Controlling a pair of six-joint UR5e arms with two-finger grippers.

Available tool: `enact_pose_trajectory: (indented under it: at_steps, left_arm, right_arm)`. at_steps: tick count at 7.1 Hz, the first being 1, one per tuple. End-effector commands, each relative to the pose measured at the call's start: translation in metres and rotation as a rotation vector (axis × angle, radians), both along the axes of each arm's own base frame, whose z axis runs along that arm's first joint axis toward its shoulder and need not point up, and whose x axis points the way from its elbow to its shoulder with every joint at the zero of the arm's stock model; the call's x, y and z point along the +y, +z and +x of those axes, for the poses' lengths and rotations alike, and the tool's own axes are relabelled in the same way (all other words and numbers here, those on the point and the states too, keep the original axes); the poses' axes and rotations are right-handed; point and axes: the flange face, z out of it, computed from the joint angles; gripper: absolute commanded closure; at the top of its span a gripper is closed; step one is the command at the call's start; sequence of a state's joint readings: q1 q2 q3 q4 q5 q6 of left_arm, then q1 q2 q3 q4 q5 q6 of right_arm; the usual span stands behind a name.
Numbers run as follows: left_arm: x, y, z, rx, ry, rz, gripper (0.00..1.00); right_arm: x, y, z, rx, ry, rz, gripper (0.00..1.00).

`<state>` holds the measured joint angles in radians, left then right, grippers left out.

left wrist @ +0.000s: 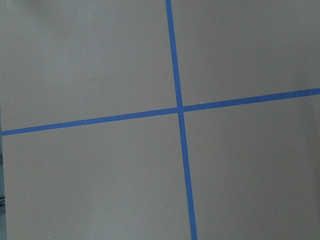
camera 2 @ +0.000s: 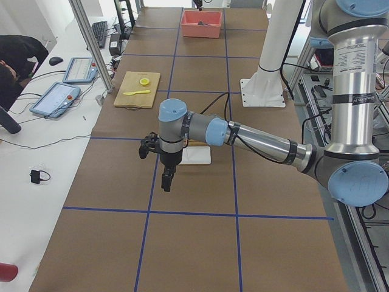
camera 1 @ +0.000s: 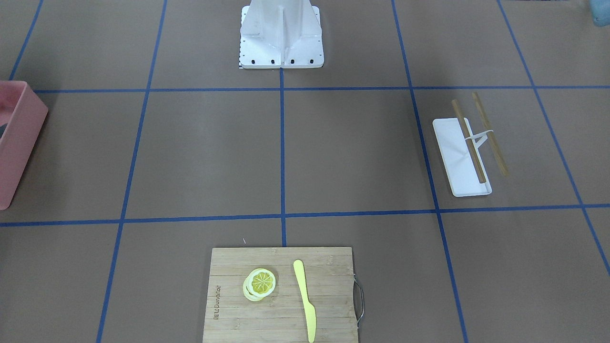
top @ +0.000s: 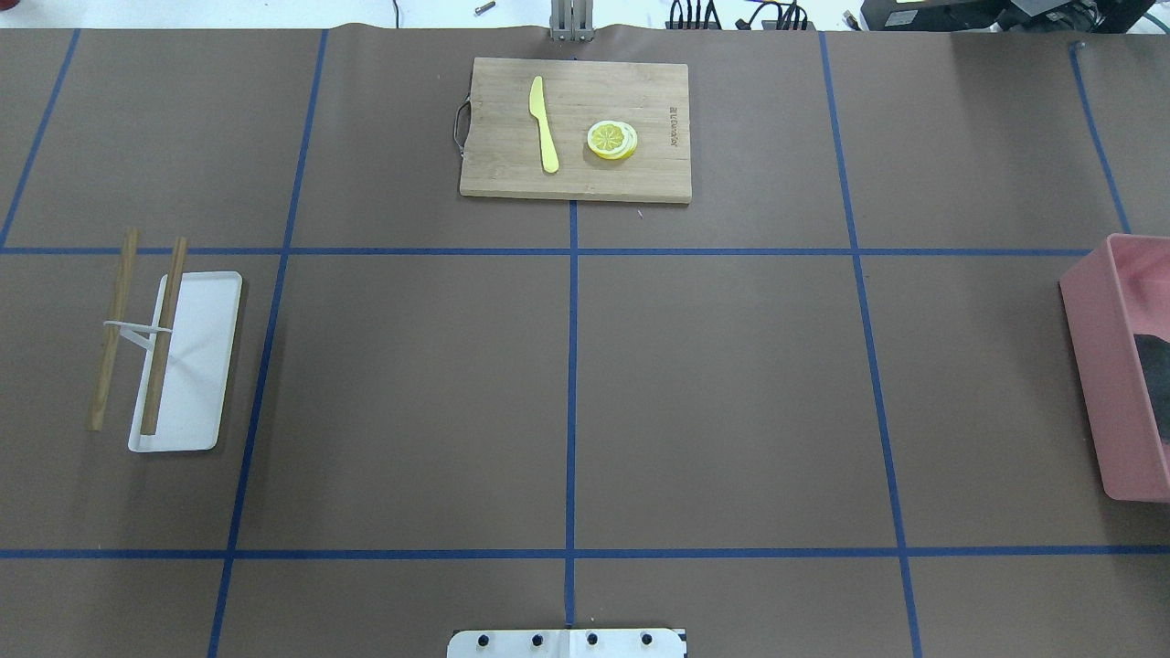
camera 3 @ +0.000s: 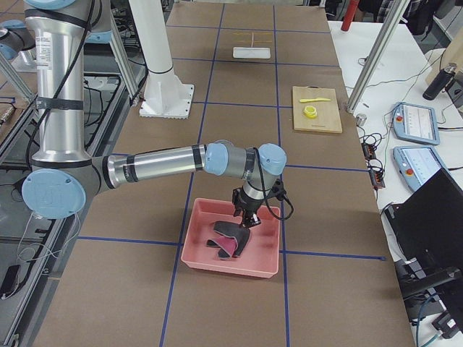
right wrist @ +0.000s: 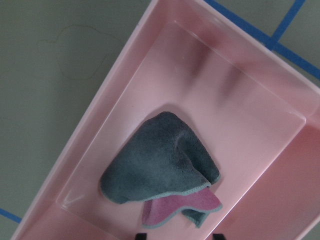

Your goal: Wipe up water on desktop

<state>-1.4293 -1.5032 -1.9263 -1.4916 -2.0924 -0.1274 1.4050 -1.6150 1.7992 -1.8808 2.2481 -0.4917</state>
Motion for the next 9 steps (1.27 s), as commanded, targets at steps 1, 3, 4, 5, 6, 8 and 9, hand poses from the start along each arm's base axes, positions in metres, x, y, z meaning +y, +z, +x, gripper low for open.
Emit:
enact_pose_trajectory:
  at_steps: [1, 3, 4, 5, 6, 8, 9]
  left_arm:
    - [0.000, 0.001, 0.000, -0.001, 0.005, 0.002, 0.02]
    - [-0.001, -0.001, -0.006, 0.000, -0.006, 0.003, 0.02]
    - [0.004, 0.000, -0.023, -0.001, -0.040, -0.002, 0.02]
    - [0.007, 0.004, -0.037, -0.003, -0.061, -0.008, 0.02]
    - [0.026, 0.026, -0.052, -0.013, -0.035, -0.020, 0.02]
    - [0.045, 0.043, -0.061, 0.034, -0.034, -0.045, 0.02]
    - [0.050, 0.052, -0.060, 0.037, -0.033, -0.065, 0.02]
  right_arm:
    - [-0.035, -0.039, 0.003, -0.023, 0.024, 0.142, 0.00]
    - [-0.067, -0.084, 0.038, -0.035, 0.146, 0.199, 0.00]
    - [-0.074, -0.092, 0.062, -0.026, 0.290, 0.126, 0.00]
    - [-0.070, -0.076, 0.086, -0.052, 0.360, 0.066, 0.00]
    - [-0.068, -0.048, 0.110, -0.159, 0.418, -0.015, 0.00]
    - [-0.065, -0.009, 0.128, -0.192, 0.465, -0.102, 0.00]
    - [-0.061, 0.005, 0.128, -0.190, 0.468, -0.130, 0.00]
